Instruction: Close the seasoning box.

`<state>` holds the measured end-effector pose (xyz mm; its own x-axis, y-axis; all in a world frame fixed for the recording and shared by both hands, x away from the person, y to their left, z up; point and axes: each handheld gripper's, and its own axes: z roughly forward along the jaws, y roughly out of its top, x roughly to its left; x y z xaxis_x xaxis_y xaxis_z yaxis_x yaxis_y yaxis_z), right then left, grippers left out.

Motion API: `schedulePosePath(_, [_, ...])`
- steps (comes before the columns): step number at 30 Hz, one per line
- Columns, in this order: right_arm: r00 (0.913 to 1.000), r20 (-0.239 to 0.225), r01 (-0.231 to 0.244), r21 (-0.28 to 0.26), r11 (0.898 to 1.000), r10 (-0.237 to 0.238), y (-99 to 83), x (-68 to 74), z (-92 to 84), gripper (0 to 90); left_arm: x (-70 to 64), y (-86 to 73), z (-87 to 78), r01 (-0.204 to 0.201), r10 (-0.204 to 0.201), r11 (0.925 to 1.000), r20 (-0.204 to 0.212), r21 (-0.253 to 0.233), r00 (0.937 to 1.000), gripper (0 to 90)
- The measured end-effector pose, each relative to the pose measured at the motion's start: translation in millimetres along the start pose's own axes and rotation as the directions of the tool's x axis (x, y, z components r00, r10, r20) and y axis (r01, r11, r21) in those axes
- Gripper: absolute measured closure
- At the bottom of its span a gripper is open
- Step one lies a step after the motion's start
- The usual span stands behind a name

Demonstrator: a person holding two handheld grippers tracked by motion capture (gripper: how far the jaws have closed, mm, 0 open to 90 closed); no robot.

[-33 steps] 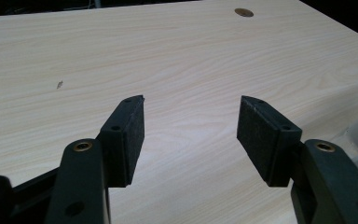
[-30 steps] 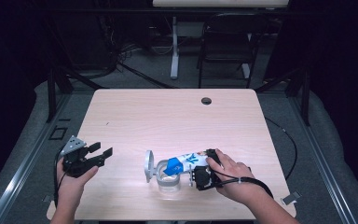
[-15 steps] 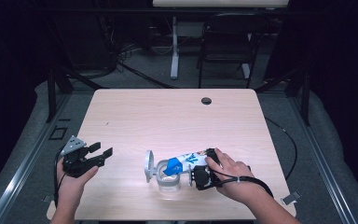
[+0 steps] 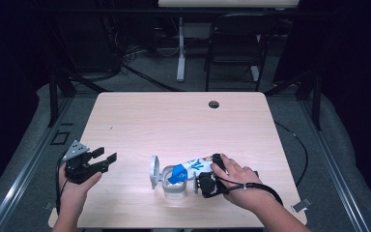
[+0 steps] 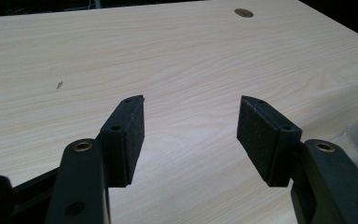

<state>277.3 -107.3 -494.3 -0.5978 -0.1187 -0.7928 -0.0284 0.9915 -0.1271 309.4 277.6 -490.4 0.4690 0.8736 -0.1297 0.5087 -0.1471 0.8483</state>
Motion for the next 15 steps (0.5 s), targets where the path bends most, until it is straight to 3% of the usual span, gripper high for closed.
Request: schedulePosePath(15, [0.9996, 0.010, 0.026, 0.022, 0.999, -0.026, 2.2, -2.1, -1.7, 43.9, 0.3, 0.0, 0.0, 0.000, 0.000, 1.0000, -0.001, -0.001, 1.0000, 42.0])
